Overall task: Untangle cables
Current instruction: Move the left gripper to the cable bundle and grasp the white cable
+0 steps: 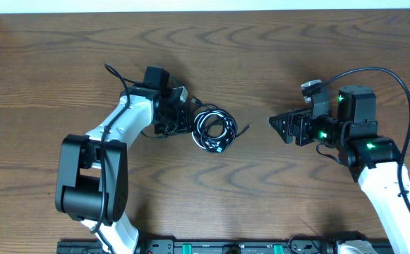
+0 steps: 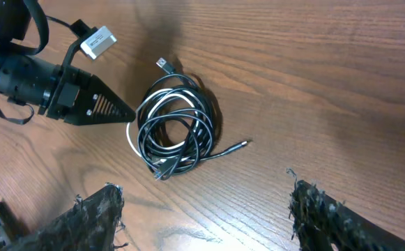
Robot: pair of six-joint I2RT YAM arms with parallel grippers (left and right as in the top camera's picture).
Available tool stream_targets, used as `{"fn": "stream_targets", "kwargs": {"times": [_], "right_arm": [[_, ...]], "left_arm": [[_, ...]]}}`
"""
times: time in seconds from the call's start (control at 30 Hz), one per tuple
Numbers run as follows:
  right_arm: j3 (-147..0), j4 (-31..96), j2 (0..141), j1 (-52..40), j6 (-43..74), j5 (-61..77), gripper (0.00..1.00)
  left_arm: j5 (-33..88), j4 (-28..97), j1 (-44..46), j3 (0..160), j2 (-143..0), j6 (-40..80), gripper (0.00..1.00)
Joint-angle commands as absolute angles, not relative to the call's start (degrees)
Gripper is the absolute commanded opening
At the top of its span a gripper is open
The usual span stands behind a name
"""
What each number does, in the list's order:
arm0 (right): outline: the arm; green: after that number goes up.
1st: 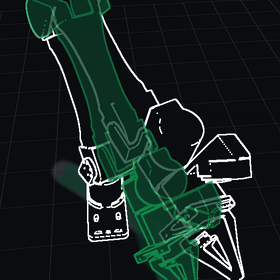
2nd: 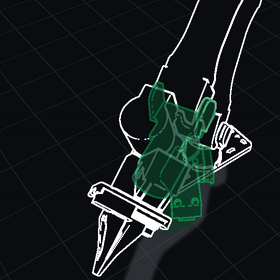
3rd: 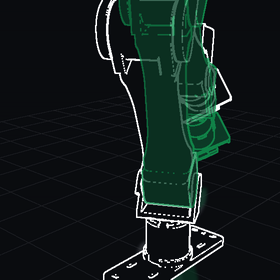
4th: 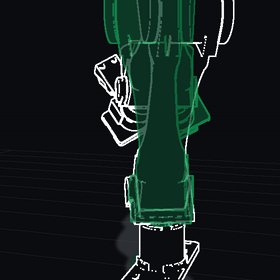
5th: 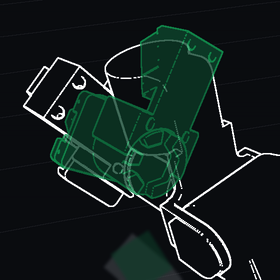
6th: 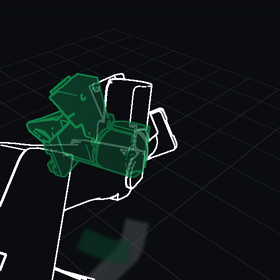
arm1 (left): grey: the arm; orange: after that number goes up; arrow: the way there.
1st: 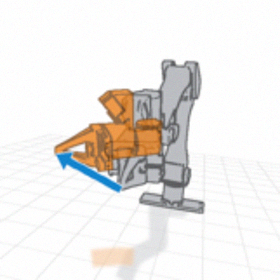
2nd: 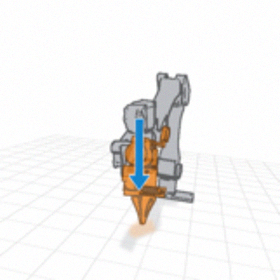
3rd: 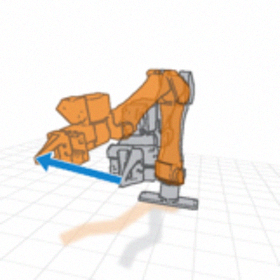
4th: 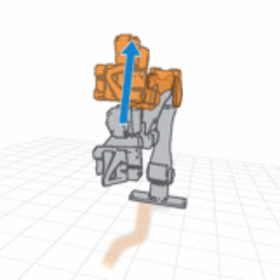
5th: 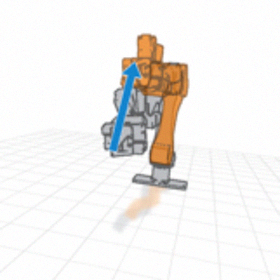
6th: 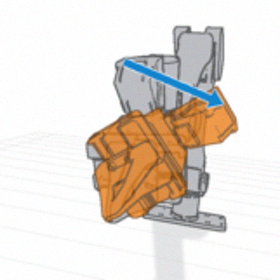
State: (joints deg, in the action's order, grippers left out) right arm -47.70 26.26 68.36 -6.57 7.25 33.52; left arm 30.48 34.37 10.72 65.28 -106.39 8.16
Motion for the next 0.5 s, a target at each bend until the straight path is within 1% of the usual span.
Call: {"fn": "stream_targets", "kwargs": {"times": [0.0,0.17,0.4,0.43,0.47], "right_arm": [[-48.69,26.39,68.64,-6.85,7.90,33.10,0.76],[-48.64,26.41,68.66,-6.85,7.90,32.47,0.77],[-48.64,26.83,68.66,-6.85,7.88,31.62,0.77],[-48.64,26.83,68.66,-6.85,7.88,31.59,0.77],[-48.64,26.81,68.66,-6.85,7.88,31.57,0.77]], "left_arm": [[29.04,33.28,10.81,64.66,-107.50,10.44,0.27],[29.08,30.09,11.09,63.05,-107.53,13.04,0.27],[29.04,30.09,13.13,62.30,-107.53,13.43,0.27],[28.86,30.06,13.43,62.13,-107.53,13.43,0.26],[28.86,30.09,13.61,62.08,-107.55,13.41,0.23]]}}
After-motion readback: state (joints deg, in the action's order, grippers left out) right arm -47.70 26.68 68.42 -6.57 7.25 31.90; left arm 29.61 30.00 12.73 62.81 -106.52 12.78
